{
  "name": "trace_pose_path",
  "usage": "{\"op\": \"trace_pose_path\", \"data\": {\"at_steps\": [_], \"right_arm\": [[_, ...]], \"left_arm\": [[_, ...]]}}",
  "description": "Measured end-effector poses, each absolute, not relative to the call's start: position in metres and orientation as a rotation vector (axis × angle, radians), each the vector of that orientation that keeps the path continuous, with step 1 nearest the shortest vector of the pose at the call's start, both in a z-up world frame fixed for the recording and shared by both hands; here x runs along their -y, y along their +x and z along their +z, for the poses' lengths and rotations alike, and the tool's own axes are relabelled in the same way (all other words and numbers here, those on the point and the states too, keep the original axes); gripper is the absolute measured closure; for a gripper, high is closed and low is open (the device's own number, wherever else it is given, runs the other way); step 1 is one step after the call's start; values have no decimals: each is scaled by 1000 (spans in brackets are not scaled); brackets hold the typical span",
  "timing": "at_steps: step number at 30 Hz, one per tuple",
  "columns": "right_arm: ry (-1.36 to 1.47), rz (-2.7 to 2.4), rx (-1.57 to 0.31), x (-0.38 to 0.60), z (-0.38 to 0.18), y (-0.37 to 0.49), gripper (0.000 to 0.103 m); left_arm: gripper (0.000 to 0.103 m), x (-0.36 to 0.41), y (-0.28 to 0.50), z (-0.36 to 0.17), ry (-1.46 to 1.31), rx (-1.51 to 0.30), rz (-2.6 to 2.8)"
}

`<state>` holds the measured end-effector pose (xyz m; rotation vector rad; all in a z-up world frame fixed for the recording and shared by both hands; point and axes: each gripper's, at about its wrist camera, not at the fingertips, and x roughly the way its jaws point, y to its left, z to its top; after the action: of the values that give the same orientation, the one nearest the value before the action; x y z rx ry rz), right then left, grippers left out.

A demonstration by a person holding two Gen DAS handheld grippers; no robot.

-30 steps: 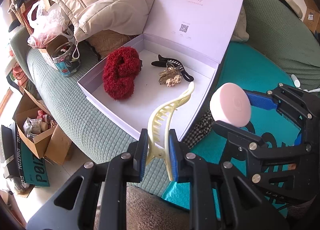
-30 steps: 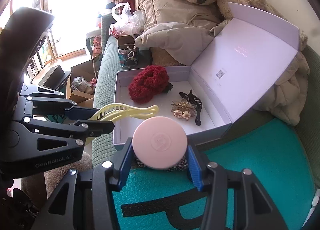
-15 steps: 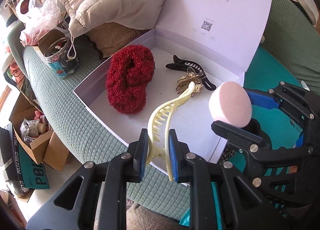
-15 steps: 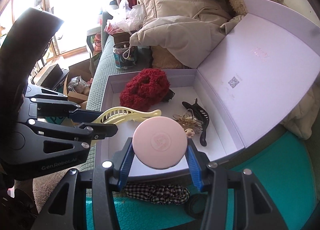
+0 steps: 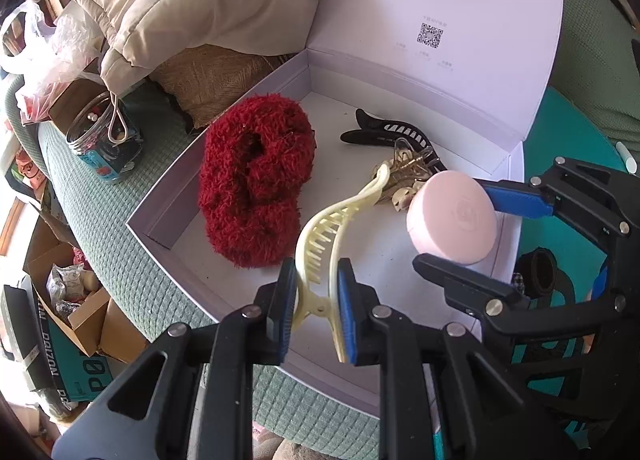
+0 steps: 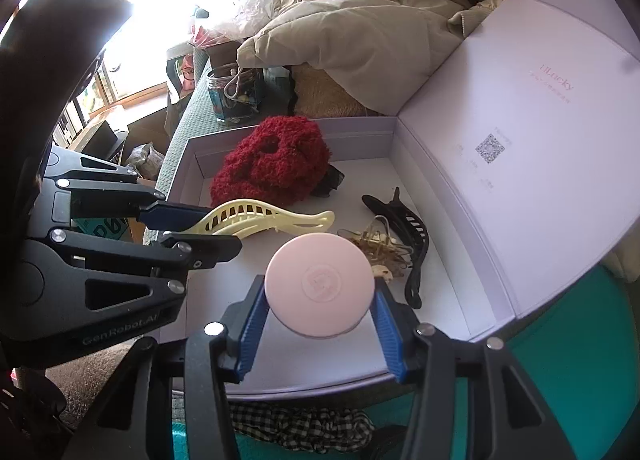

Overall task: Organize objects
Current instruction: 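Lift the cream claw clip and pink compact and carry them into the box, then lower both items into the box and open both tools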

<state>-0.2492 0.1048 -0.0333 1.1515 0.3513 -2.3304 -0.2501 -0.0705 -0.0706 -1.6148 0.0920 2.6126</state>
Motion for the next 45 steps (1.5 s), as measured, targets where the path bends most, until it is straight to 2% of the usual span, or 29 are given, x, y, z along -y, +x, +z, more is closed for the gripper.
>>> {"op": "trace_pose_path", "data": {"at_steps": [25, 36, 45], "right_arm": [[1279, -2303, -418, -101, -64, -280, 52], [1317, -2298, -423, -102, -70, -291, 52], [1365, -2277, -411, -101, -79, -295, 52]], "left_arm": [[84, 71, -288, -115, -1710, -158, 2549], [84, 84, -302, -119, -1727, -83, 2540], [84, 92, -309, -121, -1744, -95, 2547]]}}
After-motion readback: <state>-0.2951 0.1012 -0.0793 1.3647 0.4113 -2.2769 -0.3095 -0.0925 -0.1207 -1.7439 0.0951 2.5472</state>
